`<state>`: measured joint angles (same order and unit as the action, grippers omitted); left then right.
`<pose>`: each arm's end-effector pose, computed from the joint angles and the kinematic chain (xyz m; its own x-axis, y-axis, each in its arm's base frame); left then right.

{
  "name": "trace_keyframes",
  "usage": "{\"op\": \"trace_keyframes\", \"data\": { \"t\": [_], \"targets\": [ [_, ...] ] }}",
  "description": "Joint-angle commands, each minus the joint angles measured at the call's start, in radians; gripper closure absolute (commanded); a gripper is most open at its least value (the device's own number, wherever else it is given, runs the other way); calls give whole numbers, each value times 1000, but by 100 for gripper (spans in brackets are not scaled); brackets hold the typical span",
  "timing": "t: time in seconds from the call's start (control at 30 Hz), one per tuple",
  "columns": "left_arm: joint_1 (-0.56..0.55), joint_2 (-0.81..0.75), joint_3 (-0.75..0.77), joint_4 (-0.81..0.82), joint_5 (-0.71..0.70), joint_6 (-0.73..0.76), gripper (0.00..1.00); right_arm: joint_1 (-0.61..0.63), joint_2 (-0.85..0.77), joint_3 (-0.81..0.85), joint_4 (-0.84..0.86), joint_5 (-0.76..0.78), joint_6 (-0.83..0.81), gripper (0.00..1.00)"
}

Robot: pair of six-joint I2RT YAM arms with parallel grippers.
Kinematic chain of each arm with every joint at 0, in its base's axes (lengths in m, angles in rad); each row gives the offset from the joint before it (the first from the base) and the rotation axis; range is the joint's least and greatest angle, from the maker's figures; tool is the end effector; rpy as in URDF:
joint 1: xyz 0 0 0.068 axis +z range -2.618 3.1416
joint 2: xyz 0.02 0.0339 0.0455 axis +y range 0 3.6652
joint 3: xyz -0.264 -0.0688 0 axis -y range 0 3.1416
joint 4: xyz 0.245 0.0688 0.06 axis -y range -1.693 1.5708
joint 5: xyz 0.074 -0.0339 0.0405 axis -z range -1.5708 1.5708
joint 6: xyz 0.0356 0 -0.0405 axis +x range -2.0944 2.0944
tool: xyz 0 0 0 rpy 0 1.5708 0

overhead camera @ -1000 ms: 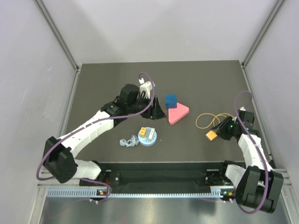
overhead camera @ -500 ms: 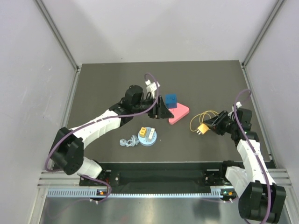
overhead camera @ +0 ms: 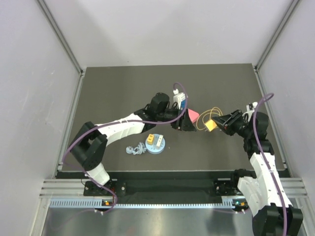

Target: Insert the plug

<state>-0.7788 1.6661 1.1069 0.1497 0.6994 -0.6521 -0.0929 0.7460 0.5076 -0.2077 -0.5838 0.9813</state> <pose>0.2526 -0.2815 0.2569 -0.8065 0.1435 -0.5735 0.5893 0.2729 -0.7604 0.1730 0.0036 0.2484 -0.5860 0.7512 -0.3039 0.1249 0.4542 0.8821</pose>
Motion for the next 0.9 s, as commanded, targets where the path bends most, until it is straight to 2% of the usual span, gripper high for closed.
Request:
{"op": "trace_keyframes", "data": {
  "t": [0.0,0.23,0.47,0.5,0.53,0.6,0.63,0.67,0.7,0.77,0.8,0.87],
  "targets": [
    [-22,33,83,53,-3,29,37,15,-28,60,85,-40,60,100],
    [-43,118,214,50,-4,60,38,15,-42,52,109,-76,76,100],
    [-56,164,275,63,17,59,37,16,-56,52,137,-105,112,100],
    [-57,168,283,68,28,54,42,15,-54,54,133,-103,112,100],
    [-57,182,289,80,46,49,61,15,-53,54,131,-103,114,100],
    [-59,196,301,86,90,29,76,15,-45,51,152,-114,122,100],
    [-59,202,303,99,101,16,96,15,-40,49,165,-117,126,100],
    [-59,199,300,108,116,6,100,16,-42,49,172,-122,125,100],
    [-59,196,286,123,121,-4,100,15,-40,48,183,-142,120,98],
    [-59,182,274,169,152,-41,100,15,-28,54,200,-166,84,89],
    [-59,176,263,183,167,-55,100,16,-22,57,200,-198,60,74],
    [-57,153,252,201,187,-84,100,15,3,62,200,-249,-10,59]
  ]
}}
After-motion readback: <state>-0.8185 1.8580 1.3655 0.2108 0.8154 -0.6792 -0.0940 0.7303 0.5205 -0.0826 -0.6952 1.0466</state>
